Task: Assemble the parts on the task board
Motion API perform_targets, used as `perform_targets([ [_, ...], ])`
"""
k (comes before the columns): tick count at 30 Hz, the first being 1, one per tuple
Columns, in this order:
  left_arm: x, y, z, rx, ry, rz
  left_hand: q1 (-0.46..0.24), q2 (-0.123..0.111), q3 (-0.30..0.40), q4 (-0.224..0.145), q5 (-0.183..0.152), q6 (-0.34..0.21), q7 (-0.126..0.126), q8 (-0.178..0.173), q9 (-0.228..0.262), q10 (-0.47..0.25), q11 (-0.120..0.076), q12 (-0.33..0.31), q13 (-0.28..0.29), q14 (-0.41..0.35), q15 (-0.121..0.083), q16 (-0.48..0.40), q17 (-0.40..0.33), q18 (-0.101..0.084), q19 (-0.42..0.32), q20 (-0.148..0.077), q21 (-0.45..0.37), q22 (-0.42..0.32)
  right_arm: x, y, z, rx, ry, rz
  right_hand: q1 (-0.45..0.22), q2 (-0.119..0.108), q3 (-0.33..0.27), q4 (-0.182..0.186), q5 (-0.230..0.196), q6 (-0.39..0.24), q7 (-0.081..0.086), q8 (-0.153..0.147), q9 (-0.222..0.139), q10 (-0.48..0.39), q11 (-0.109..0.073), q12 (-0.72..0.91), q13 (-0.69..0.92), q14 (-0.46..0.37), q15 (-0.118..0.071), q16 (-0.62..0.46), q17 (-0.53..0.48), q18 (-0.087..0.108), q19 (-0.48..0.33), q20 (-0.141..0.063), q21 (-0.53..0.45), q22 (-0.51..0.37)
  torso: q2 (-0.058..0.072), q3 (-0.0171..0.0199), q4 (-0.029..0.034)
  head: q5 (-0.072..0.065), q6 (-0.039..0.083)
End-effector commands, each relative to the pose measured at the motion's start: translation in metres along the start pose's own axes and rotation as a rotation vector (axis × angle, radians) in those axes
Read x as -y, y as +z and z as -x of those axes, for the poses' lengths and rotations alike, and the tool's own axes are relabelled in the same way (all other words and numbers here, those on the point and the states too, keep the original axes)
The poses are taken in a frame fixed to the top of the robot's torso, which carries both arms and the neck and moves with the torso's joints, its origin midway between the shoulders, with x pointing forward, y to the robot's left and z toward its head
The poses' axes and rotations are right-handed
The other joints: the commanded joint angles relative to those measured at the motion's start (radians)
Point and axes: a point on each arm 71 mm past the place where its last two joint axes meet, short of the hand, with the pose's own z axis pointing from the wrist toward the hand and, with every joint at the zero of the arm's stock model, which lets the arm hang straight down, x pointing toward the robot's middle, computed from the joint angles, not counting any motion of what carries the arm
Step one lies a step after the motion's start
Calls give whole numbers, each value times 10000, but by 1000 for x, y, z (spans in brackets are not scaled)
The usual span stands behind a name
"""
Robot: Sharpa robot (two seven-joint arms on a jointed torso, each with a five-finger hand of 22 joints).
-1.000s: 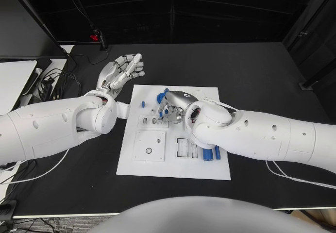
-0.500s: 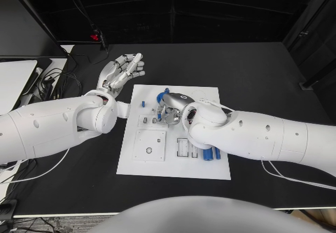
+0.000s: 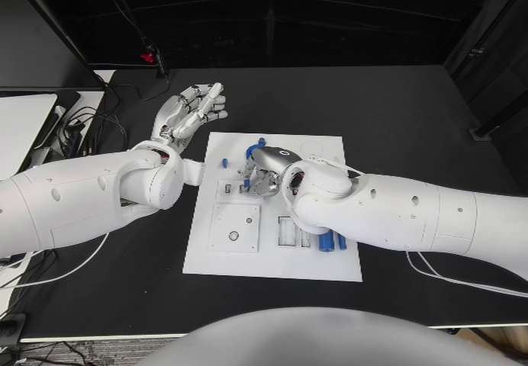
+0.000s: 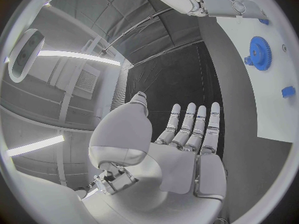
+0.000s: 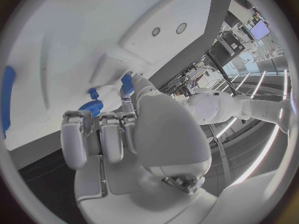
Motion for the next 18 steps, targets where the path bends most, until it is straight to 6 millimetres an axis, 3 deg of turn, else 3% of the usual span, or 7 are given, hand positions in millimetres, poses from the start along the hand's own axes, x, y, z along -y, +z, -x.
perform_targets([
  [1, 12, -1, 0, -65, 25, -1630, 55, 74, -64, -1, 37, 37, 1506, -46, -2, 64, -14, 59, -8, 40, 12, -40, 7, 72, -54, 6, 9, -7, 0, 1, -1, -160, -177, 8, -39, 32, -3, -47, 61, 316, -258, 24, 15, 1041, 63, 25, 2632, 1057, 66, 25, 2631, -74, 1057, 89, 34, 2635, -12, 5, 13, 3, -11],
  [18, 12, -2, 2, -33, 43, -1620, 55, 74, -64, -1, 37, 37, 1506, -46, -2, 64, -14, 59, -8, 40, 12, -40, 7, 72, -54, 6, 9, -7, 3, 1, -3, -219, -190, -106, -71, 27, 1, -55, 50, 317, -249, -17, 4, 1041, 67, 25, 2632, 1057, 67, 25, 2631, -74, 1057, 89, 34, 2635, -10, 4, -13, -39, -8],
])
